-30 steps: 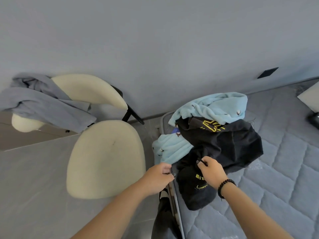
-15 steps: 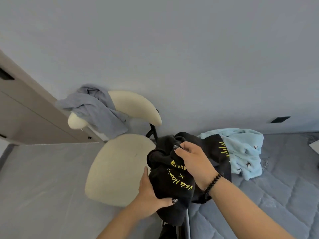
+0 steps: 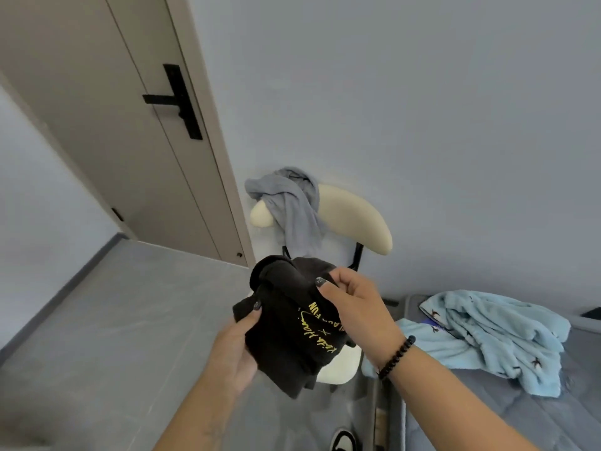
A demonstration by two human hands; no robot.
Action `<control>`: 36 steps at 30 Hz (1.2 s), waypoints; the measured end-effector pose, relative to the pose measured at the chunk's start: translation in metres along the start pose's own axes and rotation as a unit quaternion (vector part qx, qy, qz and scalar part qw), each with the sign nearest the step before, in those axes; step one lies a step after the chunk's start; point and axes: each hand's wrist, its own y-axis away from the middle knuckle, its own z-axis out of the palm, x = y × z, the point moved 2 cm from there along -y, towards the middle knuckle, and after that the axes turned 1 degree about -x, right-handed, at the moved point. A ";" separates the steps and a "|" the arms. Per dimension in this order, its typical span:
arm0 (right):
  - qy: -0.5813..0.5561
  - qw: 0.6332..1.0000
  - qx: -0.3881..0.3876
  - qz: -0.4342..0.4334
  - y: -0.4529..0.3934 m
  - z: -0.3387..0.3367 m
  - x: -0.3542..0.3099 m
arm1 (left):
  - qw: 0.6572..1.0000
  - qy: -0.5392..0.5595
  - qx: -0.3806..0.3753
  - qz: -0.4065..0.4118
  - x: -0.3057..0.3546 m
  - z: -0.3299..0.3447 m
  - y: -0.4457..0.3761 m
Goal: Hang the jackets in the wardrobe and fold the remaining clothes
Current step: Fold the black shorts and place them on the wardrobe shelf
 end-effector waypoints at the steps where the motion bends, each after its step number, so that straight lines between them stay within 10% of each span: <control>1: 0.015 1.000 0.002 -0.004 0.005 0.011 -0.001 | 1.000 -0.009 0.009 0.017 0.016 -0.006 0.012; 13: 0.274 0.955 -0.088 -0.068 0.048 0.128 -0.019 | 0.966 -0.090 -0.050 0.235 0.134 -0.063 0.171; 18: 0.180 0.929 -0.156 -0.283 0.077 0.181 -0.097 | 0.935 -0.052 -0.115 0.333 0.160 -0.076 0.230; 29: 0.341 0.660 -0.497 -0.448 0.124 0.274 -0.182 | 0.883 -0.219 -0.009 0.415 0.156 -0.109 0.318; 36: 0.400 0.480 -0.536 -0.568 0.164 0.317 -0.161 | 0.879 -0.164 0.068 0.442 0.102 -0.135 0.356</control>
